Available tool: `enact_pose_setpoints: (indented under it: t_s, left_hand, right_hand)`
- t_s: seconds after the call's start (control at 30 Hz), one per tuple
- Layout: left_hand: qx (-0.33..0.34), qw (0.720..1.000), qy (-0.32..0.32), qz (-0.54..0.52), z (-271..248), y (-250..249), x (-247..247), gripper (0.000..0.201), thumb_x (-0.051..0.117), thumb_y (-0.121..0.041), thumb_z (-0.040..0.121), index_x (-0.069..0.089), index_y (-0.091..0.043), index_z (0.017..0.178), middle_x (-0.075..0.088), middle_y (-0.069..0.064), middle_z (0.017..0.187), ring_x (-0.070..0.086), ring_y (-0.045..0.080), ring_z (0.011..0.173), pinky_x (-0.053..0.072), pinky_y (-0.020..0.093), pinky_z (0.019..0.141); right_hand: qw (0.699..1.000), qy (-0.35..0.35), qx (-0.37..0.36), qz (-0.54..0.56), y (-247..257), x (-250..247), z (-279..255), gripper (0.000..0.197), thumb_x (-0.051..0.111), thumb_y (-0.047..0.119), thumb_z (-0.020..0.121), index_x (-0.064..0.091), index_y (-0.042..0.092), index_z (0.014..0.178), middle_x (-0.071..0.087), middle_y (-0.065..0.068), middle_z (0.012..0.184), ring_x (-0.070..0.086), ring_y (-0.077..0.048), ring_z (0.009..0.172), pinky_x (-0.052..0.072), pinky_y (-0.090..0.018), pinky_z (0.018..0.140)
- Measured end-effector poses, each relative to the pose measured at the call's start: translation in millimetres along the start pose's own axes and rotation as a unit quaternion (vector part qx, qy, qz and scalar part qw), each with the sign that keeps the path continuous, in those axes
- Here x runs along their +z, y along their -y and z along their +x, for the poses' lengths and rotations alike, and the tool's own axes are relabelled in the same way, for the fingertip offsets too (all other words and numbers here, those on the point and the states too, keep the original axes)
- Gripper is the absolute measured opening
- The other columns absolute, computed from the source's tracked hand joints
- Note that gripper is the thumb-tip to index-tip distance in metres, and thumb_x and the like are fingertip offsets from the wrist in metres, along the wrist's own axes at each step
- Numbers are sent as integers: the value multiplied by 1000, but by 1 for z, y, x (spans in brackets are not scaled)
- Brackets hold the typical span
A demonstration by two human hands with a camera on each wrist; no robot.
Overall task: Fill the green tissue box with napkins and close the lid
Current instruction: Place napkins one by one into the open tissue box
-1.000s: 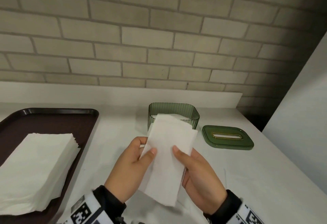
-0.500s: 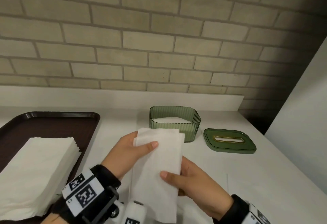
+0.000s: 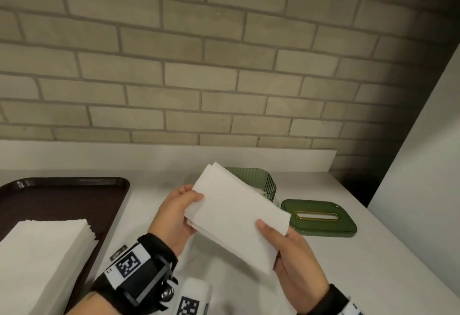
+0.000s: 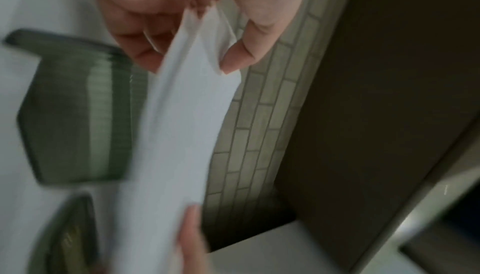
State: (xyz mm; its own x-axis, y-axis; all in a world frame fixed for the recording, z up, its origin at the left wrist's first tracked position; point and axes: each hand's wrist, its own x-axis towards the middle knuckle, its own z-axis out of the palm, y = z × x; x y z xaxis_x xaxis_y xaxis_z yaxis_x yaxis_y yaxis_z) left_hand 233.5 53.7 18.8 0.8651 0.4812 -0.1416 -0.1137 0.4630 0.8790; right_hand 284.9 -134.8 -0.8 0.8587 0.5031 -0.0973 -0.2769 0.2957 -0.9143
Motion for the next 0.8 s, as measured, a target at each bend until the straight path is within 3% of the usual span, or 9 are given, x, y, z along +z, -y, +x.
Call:
enact_pose_setpoints:
  t_s: [0.1, 0.2, 0.3, 0.37, 0.47, 0.57, 0.7, 0.8]
  left_hand:
    - [52, 988, -1, 147, 19, -13, 8, 17, 57, -5, 89, 54, -15, 102, 64, 6, 87, 60, 17, 74, 47, 29, 61]
    - [113, 939, 10, 324, 47, -17, 13, 18, 63, -14, 87, 52, -20, 99, 65, 5, 77, 62, 17, 70, 47, 27, 61]
    - [162, 861, -21, 483, 79, -16, 19, 23, 65, -22, 85, 48, -24, 101, 59, -2, 71, 58, 14, 67, 42, 24, 59]
    - [173, 824, -41, 537, 97, -15, 24, 28, 64, -24, 85, 47, -21, 108, 54, -6, 72, 55, 15, 69, 40, 25, 61]
    - [167, 787, -57, 592, 120, -14, 29, 35, 60, -23, 87, 45, -14, 116, 57, 1, 84, 55, 20, 73, 41, 24, 65]
    - [140, 751, -51, 643, 134, -12, 33, 35, 59, -24, 88, 44, -12, 118, 57, 3, 91, 58, 23, 81, 43, 24, 69]
    - [111, 704, -37, 701, 145, -7, 30, 37, 58, -34, 88, 47, -14, 117, 64, 6, 110, 63, 22, 98, 52, 30, 84]
    - [86, 655, -13, 751, 149, -7, 30, 41, 57, -41, 87, 48, -16, 117, 62, 5, 112, 62, 21, 99, 52, 31, 83]
  right_hand:
    - [994, -60, -59, -68, 20, -7, 27, 22, 59, 13, 90, 66, 8, 110, 72, -8, 106, 68, -24, 100, 52, -38, 88]
    - [962, -123, -101, -221, 38, -18, 69, 6, 58, 17, 92, 64, 17, 94, 71, -6, 96, 66, -19, 83, 52, -30, 65]
    - [926, -137, -103, -336, 45, -29, 118, 15, 56, 16, 93, 59, 13, 107, 67, -7, 104, 64, -22, 91, 54, -37, 80]
    - [917, -141, -94, -362, 47, -33, 145, 27, 55, 9, 92, 55, 9, 119, 63, -3, 101, 60, -19, 92, 50, -30, 80]
    - [887, -143, -109, -425, 46, -34, 171, 38, 57, 7, 90, 50, 9, 127, 51, 2, 95, 51, -16, 91, 40, -23, 79]
    - [864, -123, -110, -475, 40, -35, 187, 42, 60, 8, 88, 49, 10, 129, 49, -3, 101, 51, -17, 92, 44, -25, 83]
    - [830, -87, -114, -539, 33, -38, 198, 36, 61, 7, 85, 58, 8, 121, 48, 9, 81, 51, -14, 88, 43, -22, 80]
    - [777, -52, -119, -616, 31, -38, 199, 30, 60, 9, 87, 62, 12, 116, 57, 2, 96, 50, -11, 87, 36, -15, 75]
